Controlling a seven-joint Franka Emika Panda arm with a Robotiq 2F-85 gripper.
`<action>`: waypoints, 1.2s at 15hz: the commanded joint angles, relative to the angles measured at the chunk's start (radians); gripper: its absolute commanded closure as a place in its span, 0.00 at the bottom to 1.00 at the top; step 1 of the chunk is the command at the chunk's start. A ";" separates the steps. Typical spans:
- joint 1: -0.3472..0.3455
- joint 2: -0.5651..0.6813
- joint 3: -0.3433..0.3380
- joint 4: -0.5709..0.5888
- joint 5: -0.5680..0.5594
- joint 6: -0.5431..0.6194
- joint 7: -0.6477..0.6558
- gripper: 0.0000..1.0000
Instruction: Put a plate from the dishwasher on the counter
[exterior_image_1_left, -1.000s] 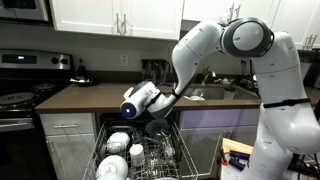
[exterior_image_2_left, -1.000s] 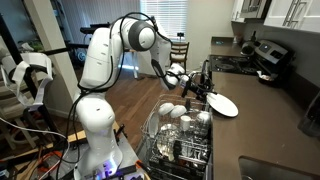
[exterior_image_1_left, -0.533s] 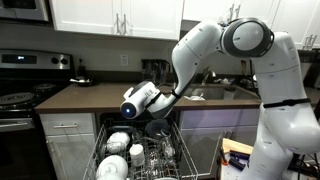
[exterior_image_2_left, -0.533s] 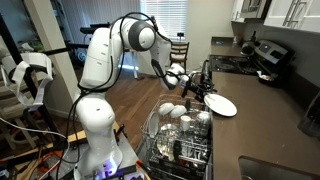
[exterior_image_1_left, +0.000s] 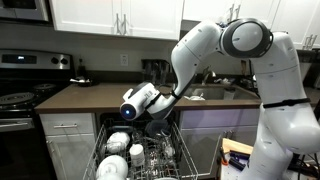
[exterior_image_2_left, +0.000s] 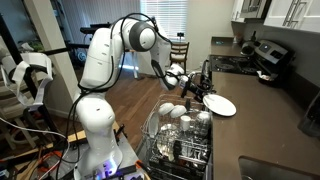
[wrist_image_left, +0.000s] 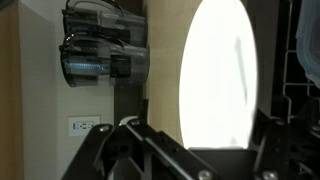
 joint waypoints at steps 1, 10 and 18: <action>0.003 0.019 0.005 0.023 -0.027 0.015 0.011 0.06; 0.015 0.031 0.010 0.027 -0.030 0.021 0.011 0.05; 0.007 0.008 -0.002 0.005 -0.029 0.017 0.010 0.46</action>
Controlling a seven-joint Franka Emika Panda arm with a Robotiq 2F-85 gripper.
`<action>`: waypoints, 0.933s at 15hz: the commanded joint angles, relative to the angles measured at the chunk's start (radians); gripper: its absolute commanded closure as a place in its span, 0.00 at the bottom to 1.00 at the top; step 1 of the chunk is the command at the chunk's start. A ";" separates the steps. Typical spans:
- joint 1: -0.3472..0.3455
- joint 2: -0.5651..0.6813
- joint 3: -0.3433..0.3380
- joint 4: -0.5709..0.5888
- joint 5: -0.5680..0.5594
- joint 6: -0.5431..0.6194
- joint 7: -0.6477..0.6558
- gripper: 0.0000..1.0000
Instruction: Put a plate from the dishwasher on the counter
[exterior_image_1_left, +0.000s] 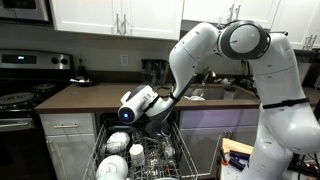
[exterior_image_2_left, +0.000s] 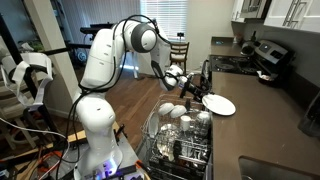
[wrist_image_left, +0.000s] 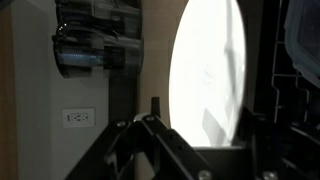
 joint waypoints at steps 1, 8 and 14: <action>-0.012 -0.020 -0.007 -0.010 -0.027 0.008 0.010 0.48; -0.022 -0.024 -0.012 -0.012 -0.026 0.025 0.014 0.23; -0.020 -0.017 -0.010 -0.007 -0.030 0.040 0.019 0.08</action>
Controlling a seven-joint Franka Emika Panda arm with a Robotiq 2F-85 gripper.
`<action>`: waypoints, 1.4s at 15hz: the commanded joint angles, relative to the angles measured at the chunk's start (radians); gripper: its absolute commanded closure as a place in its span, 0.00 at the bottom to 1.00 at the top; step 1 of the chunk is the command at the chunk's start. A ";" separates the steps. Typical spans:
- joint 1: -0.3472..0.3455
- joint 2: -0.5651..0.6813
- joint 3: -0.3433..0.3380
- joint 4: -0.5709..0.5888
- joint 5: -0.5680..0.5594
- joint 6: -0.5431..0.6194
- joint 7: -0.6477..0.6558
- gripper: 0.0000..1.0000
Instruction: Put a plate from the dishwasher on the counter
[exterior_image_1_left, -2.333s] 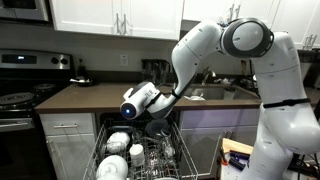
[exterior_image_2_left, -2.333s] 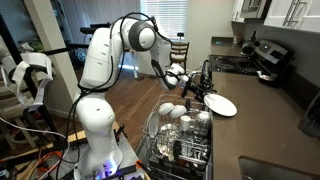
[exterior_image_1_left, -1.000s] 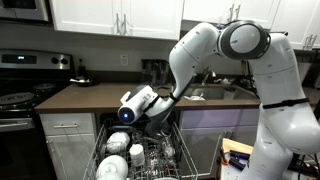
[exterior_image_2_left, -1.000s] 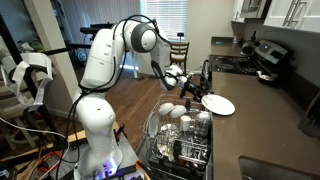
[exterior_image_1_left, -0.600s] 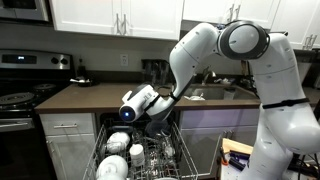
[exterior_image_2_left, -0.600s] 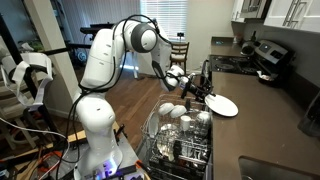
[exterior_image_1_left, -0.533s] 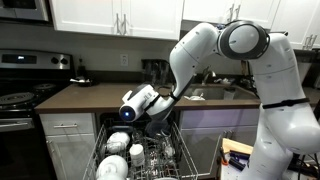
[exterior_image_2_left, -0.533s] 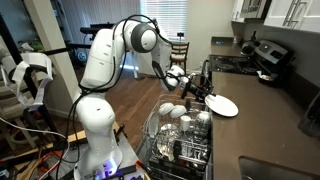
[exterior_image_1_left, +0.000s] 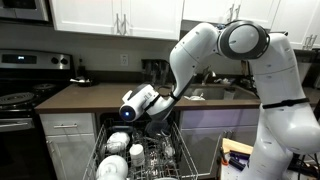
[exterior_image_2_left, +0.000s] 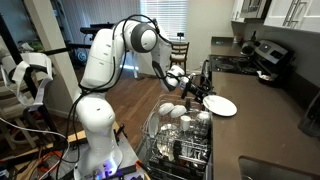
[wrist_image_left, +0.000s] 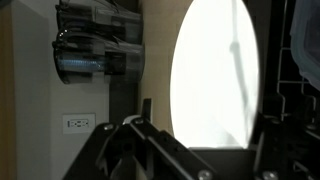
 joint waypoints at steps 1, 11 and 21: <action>-0.014 -0.015 0.006 -0.007 -0.030 0.043 0.021 0.04; -0.023 -0.032 -0.008 -0.028 -0.039 0.094 0.003 0.06; -0.043 -0.038 -0.019 -0.037 -0.040 0.102 -0.005 0.06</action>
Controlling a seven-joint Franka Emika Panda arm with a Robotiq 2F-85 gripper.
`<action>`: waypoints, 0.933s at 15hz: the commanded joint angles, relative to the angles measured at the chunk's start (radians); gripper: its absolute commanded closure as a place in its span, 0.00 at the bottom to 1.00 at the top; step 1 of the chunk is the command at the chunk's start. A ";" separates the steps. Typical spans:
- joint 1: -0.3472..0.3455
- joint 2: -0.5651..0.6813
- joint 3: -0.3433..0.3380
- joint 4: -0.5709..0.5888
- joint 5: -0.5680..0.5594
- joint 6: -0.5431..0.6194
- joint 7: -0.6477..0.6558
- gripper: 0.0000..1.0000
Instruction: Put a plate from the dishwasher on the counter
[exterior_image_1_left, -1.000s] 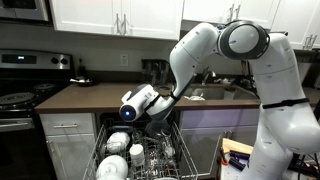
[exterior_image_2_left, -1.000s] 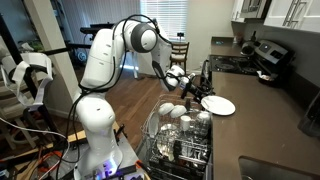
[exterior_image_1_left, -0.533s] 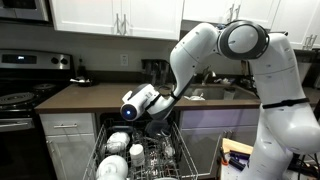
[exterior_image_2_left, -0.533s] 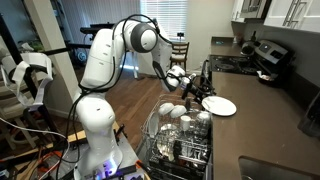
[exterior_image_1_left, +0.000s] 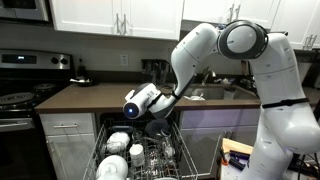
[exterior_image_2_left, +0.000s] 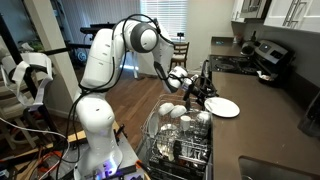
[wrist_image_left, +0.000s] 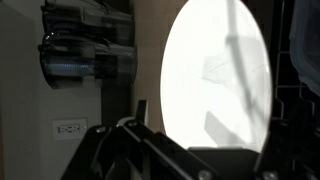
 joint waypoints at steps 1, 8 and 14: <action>-0.017 -0.038 0.006 -0.030 -0.034 0.046 -0.001 0.06; -0.013 -0.059 0.010 -0.033 -0.041 0.121 0.010 0.05; -0.005 -0.061 0.011 -0.031 -0.060 0.138 0.003 0.00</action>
